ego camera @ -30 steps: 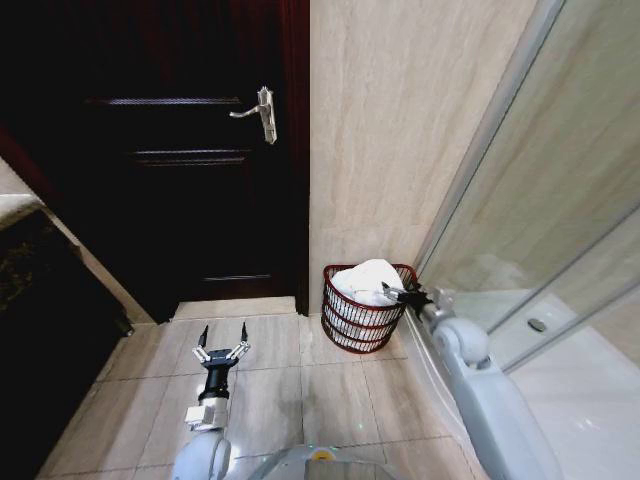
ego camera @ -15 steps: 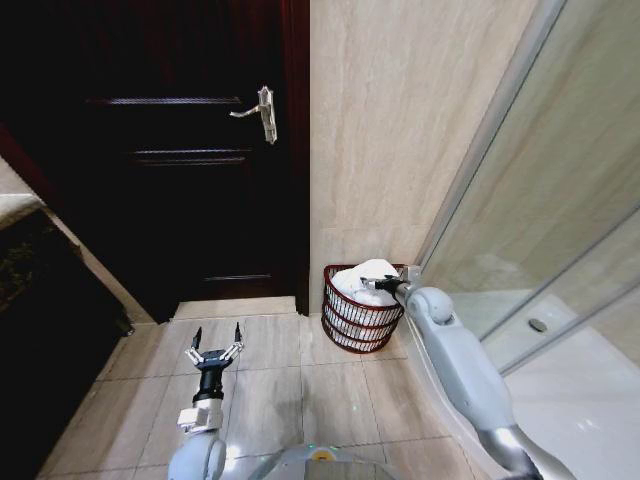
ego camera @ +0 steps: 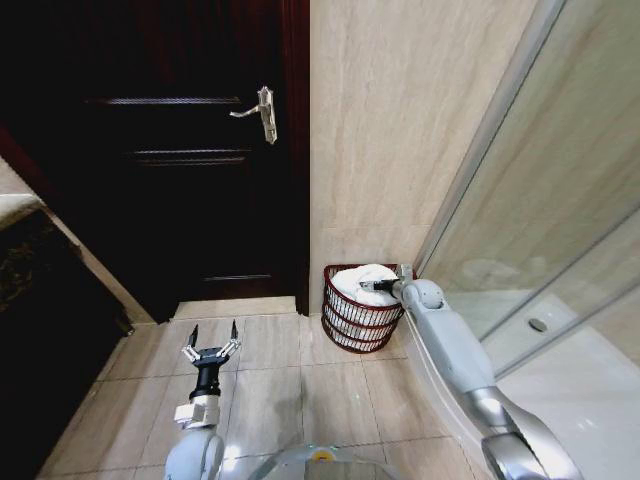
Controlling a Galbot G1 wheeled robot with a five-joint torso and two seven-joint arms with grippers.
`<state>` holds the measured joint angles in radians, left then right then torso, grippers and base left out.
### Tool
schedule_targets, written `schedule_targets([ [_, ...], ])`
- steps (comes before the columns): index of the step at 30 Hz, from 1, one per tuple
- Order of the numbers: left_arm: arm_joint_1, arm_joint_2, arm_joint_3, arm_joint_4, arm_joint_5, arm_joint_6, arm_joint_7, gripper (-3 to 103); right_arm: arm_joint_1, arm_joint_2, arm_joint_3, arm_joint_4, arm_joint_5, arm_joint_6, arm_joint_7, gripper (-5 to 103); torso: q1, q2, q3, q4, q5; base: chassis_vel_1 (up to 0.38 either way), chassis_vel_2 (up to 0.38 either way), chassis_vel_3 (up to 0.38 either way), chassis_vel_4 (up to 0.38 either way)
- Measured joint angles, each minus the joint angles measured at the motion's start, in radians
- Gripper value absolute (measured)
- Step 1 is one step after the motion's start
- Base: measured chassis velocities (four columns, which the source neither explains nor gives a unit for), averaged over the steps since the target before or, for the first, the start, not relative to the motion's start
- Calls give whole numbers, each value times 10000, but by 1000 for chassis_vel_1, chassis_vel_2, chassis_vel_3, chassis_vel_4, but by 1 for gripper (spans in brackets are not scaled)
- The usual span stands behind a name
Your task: Discard the used towel into the hamper.
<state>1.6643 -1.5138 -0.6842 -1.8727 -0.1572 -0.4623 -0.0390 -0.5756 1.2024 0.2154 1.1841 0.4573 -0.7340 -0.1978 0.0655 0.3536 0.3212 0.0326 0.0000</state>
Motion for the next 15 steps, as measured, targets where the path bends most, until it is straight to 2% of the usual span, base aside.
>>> schedule_targets([
  [7,-99,2,-45,91,-50,52,10,100,477,-64,-409,-965,-214,6,-561,100,0,0,-1,0,-1,0,0,0,0],
  [15,-155,13,-131,170,-72,132,17,100,1132,181,-588,-2569,-760,16,-1041,100,0,1,-1,0,-1,0,0,0,0],
])
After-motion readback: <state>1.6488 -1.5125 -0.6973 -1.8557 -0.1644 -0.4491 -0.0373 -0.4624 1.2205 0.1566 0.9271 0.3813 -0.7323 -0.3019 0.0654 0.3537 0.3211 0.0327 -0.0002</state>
